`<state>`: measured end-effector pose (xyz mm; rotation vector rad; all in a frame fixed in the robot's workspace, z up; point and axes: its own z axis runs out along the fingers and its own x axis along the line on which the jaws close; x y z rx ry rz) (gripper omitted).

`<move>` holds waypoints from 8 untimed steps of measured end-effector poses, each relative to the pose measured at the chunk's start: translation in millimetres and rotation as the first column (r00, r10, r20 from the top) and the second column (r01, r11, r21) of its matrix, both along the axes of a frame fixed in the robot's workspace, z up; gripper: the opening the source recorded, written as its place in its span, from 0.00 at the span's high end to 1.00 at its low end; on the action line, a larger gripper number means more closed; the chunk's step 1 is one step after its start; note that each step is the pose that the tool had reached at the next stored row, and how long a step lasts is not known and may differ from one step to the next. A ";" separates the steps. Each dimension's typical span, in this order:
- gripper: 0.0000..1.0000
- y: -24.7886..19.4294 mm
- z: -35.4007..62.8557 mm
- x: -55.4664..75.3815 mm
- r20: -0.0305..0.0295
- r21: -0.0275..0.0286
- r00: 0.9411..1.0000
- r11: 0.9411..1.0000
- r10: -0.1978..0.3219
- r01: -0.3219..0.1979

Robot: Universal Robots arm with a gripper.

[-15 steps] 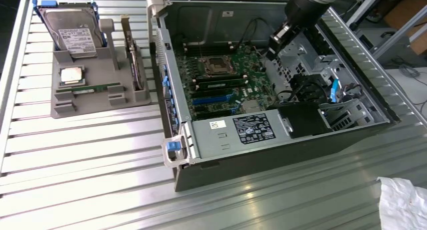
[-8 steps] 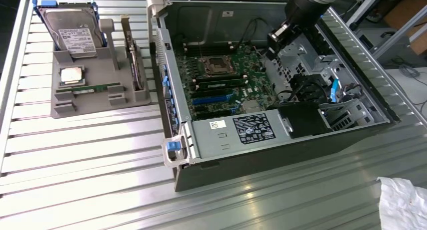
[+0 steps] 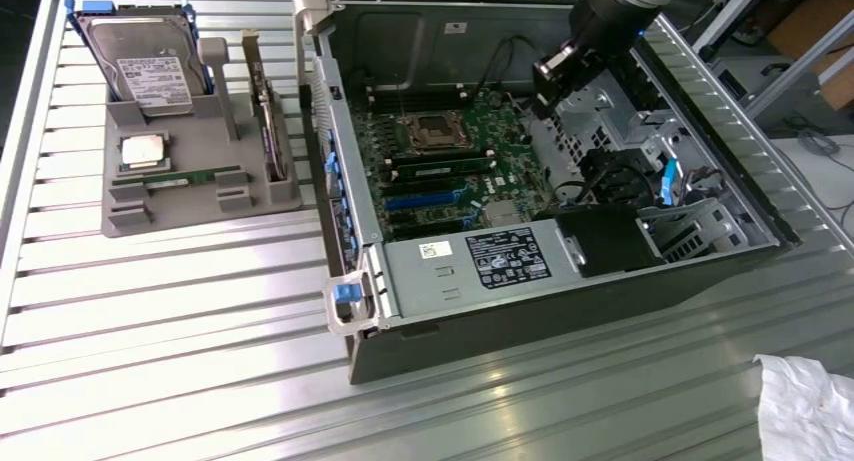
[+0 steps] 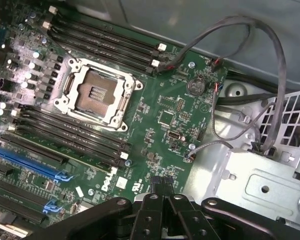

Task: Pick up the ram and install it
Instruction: 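Press down the ram until it locks into place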

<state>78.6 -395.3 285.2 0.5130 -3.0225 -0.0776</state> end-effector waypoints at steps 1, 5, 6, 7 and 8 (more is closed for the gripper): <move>0.89 0.0 0.0 0.0 0.000 0.000 1.000 1.000 -0.011 0.011; 0.89 0.0 0.0 0.0 0.000 0.000 0.998 0.998 -0.061 0.061; 0.89 0.0 0.0 0.0 0.000 0.000 0.997 0.997 -0.073 0.073; 0.89 0.0 0.0 0.0 0.000 0.000 0.996 0.996 -0.089 0.089; 0.89 0.0 0.0 0.0 0.000 0.000 0.995 0.995 -0.102 0.102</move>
